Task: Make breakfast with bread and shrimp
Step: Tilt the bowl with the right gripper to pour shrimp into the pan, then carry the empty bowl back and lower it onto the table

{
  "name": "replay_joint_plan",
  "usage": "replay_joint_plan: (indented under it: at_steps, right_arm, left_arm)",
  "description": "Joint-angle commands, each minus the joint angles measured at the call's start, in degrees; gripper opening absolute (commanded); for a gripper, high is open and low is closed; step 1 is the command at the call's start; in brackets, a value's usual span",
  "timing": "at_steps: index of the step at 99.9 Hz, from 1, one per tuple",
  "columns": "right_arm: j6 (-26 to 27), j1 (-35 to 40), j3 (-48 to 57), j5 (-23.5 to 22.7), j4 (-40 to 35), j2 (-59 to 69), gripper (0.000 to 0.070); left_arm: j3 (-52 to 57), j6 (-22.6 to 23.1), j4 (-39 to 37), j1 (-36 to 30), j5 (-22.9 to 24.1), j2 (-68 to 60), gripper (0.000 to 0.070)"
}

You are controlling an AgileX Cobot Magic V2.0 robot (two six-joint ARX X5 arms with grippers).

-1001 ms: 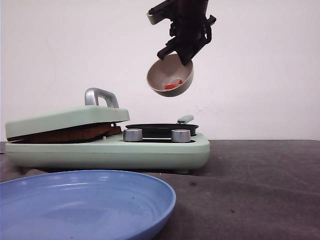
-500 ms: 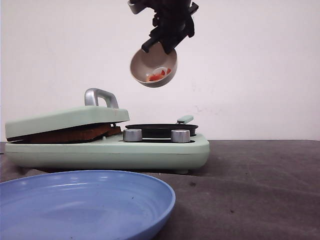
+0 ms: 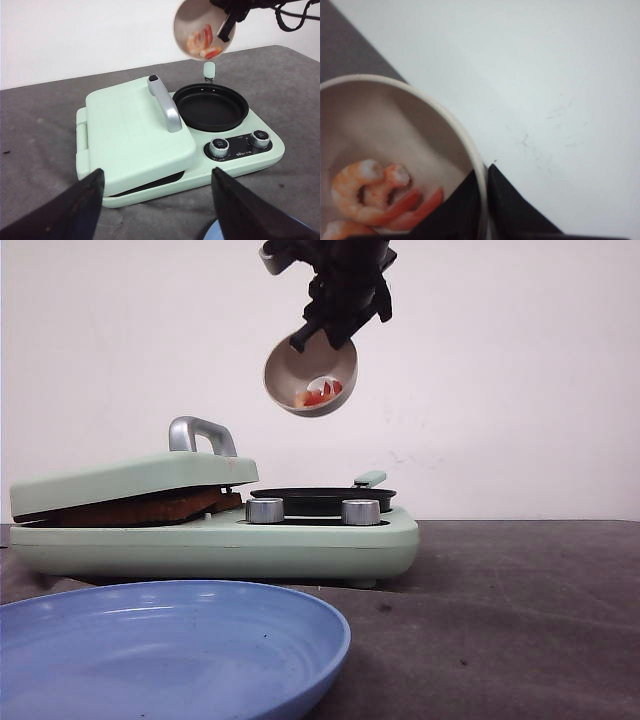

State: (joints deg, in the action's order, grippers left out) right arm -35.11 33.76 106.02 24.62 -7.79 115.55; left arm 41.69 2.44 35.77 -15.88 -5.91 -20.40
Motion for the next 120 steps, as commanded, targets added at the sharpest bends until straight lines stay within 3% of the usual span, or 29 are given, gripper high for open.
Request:
replay_joint_plan:
  at_steps: [1,14,35,44,68,85,105,120]
  right_arm:
    - [-0.5,0.4,-0.6,-0.3,1.9,-0.5,0.0001]
    - [-2.6,0.2,-10.3,-0.6,10.4,-5.1,0.0001]
    - [-6.2,0.5,-33.1,-1.9,39.9,-14.4,0.0001]
    - [-6.2,0.6,-38.7,-2.5,47.9,-15.3,0.0002]
    - [-6.1,1.4,-46.8,-3.7,59.1,-15.2,0.0001]
    - [-10.2,1.7,-50.4,-3.7,69.8,-15.2,0.0002]
    - [-11.0,1.3,-50.8,-8.4,71.3,-14.9,0.0001]
    - [-12.0,0.6,-50.8,-9.3,74.4,-12.8,0.0001]
  left_arm:
    - [0.2,1.0,-0.5,-0.1,0.1,-0.1,0.0348]
    - [0.2,1.1,0.3,-0.1,0.1,-0.1,0.0348]
    - [0.2,1.3,0.7,-0.1,0.1,-0.1,0.0348]
    - [0.2,1.3,0.7,-0.1,0.1,-0.1,0.0348]
    - [0.2,2.2,0.7,-0.1,0.0,-0.1,0.0348]
    - [0.2,2.9,0.7,-0.1,-0.2,-0.1,0.0348]
    - [0.2,3.0,0.7,-0.1,-0.2,-0.1,0.0348]
    - [0.2,3.1,0.7,-0.1,-0.3,-0.1,0.0348]
